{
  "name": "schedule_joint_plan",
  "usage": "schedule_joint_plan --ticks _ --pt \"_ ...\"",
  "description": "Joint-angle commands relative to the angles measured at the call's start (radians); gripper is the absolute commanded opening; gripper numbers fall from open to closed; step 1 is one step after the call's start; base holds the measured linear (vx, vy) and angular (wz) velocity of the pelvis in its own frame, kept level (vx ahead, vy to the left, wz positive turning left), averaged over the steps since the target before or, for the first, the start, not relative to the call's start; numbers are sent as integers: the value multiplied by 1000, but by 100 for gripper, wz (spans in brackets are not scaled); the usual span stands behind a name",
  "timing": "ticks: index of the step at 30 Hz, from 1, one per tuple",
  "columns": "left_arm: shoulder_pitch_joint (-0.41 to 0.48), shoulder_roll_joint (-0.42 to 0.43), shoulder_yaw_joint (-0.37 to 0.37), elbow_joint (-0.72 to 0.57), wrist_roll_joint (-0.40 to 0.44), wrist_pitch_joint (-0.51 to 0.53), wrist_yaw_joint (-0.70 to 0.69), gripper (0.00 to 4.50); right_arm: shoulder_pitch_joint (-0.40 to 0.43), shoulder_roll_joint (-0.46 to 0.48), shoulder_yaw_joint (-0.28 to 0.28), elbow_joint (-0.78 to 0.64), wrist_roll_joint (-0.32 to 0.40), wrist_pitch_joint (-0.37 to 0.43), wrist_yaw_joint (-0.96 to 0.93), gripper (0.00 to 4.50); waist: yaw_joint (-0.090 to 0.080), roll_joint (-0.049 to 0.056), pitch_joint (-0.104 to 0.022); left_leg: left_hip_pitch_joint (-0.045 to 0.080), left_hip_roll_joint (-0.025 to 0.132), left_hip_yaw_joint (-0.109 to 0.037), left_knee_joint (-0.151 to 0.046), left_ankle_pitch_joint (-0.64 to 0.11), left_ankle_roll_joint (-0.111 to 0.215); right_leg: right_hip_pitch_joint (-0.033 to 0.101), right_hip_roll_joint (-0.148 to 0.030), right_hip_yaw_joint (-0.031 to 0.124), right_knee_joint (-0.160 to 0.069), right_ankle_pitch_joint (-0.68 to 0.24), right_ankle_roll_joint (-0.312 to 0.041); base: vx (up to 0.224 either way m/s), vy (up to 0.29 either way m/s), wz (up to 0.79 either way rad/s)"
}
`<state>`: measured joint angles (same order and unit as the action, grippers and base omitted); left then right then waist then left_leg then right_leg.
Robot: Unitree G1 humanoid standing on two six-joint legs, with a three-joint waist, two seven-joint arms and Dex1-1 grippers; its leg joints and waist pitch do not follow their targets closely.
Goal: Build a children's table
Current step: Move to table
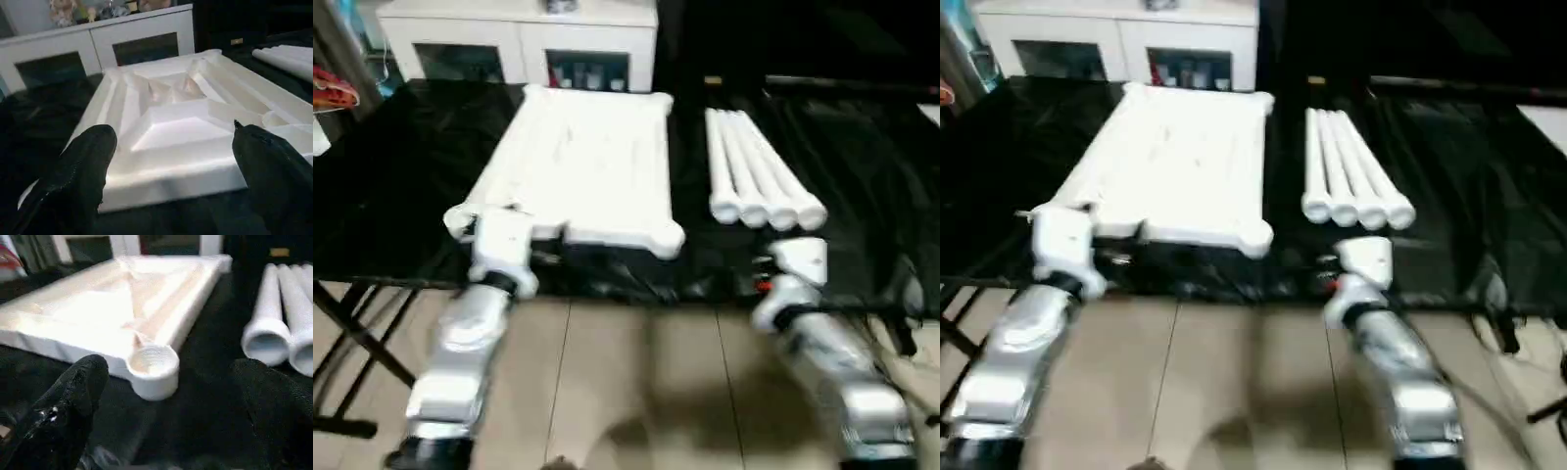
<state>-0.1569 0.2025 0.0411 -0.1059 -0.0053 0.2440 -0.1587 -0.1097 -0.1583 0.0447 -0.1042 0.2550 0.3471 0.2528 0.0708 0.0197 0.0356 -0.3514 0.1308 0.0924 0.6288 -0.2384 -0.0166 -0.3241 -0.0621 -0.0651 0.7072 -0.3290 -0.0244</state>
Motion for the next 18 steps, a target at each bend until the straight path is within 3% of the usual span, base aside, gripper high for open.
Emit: schedule_joint_plan --ticks 1,2,3,4,5,6,7,8,9,10,11,12,13,14,15,16,17,18 --pt "-2 -14 -31 -12 -4 10 -13 433 10 -20 -30 -12 -9 6 -7 447 -20 -7 -41 89 121 -83 -100 -29 435 -71 -59 48 -63 69 29 58 -48 -6" --pt "-4 -10 -36 -12 -8 12 -19 433 8 -19 -34 -12 -7 7 -9 447 -11 -29 -39 47 74 -39 -85 -95 362 -28 -83 75 -123 101 17 58 -48 -6" --pt "-6 -7 -40 -10 -12 14 -25 433 6 -19 -36 -12 -6 8 -9 447 34 -60 -33 -36 -20 27 26 -131 247 71 -160 165 -210 -65 -41 56 -67 11" --pt "-7 -5 -41 -8 -15 15 -29 433 3 -20 -36 -11 -8 9 -8 447 52 -49 -38 -56 2 9 58 -95 193 101 -207 187 -224 -172 -73 67 -72 5" --pt "-8 -4 -41 -6 -16 19 -31 433 0 -20 -35 -11 -11 9 -7 447 61 -50 -43 -88 12 -2 71 -21 108 121 -184 163 -212 -255 -103 67 -72 5" --pt "-9 -4 -41 -6 -17 20 -32 433 -1 -19 -35 -11 -13 9 -6 447 63 -45 -36 -93 16 -2 56 1 89 119 -168 148 -213 -253 -125 72 -37 -6" --pt "-8 -5 -40 -4 -17 21 -33 433 -3 -18 -36 -10 -13 9 -7 447 58 -25 -32 -76 28 3 6 36 78 109 -126 107 -215 -240 -171 82 1 6" --pt "-8 -7 -37 -3 -17 20 -34 433 -5 -17 -37 -10 -12 10 -7 447 57 6 -38 -25 52 18 -57 36 71 94 -93 56 -224 -272 -174 82 1 6" --pt "-8 -8 -36 -3 -17 21 -35 433 -6 -16 -37 -10 -9 11 -8 447 37 22 -38 -5 82 -6 -109 -98 73 82 -33 19 -191 -249 -135 112 48 0" --pt "-8 -8 -35 -4 -16 22 -35 433 -6 -16 -37 -10 -9 11 -9 447 24 31 -40 33 106 -34 -123 -159 90 56 -13 5 -158 -203 -119 147 66 3" --pt "-7 -11 -31 -4 -20 25 -34 433 -7 -16 -35 -7 -10 10 -10 447 -7 37 -64 136 150 -97 -129 -220 176 -17 -6 -6 -82 -82 -111 147 66 3" --pt "-5 -12 -27 -6 -25 30 -34 433 -7 -16 -32 -4 -11 8 -11 447 -13 35 -67 162 172 -136 -117 -138 319 -69 -12 1 -25 -37 -34 141 47 11" --pt "-4 -14 -24 -6 -28 33 -35 433 -7 -15 -30 -3 -12 8 -12 447 -13 25 -65 158 177 -136 -113 -93 381 -82 -20 8 -8 -21 6 111 13 -1" --pt "-2 -14 -23 -7 -30 34 -35 433 -8 -15 -29 -2 -12 8 -12 447 -14 10 -53 134 166 -125 -115 -22 458 -99 -38 24 -2 18 51 111 13 -1" --pt "0 -13 -22 -7 -35 35 -35 433 -8 -13 -29 -2 -14 8 -12 447 -12 -12 -51 101 109 -84 -100 -6 432 -77 -57 48 -66 89 34 81 -29 -10" --pt "4 -10 -23 -8 -37 34 -35 433 -8 -10 -31 -3 -14 9 -10 447 -2 -36 -49 58 59 -41 -79 -45 373 -32 -77 75 -119 126 24 69 -78 3" --pt "8 -8 -24 -9 -39 34 -35 433 -9 -8 -33 -3 -16 10 -8 447 55 -75 -50 -59 -27 8 62 -86 208 105 -181 186 -210 -113 -32 69 -78 3" --pt "9 -7 -24 -9 -40 34 -35 433 -9 -7 -34 -3 -16 10 -8 447 65 -57 -56 -80 -10 -2 77 -40 158 121 -197 182 -200 -144 -63 97 -83 4"
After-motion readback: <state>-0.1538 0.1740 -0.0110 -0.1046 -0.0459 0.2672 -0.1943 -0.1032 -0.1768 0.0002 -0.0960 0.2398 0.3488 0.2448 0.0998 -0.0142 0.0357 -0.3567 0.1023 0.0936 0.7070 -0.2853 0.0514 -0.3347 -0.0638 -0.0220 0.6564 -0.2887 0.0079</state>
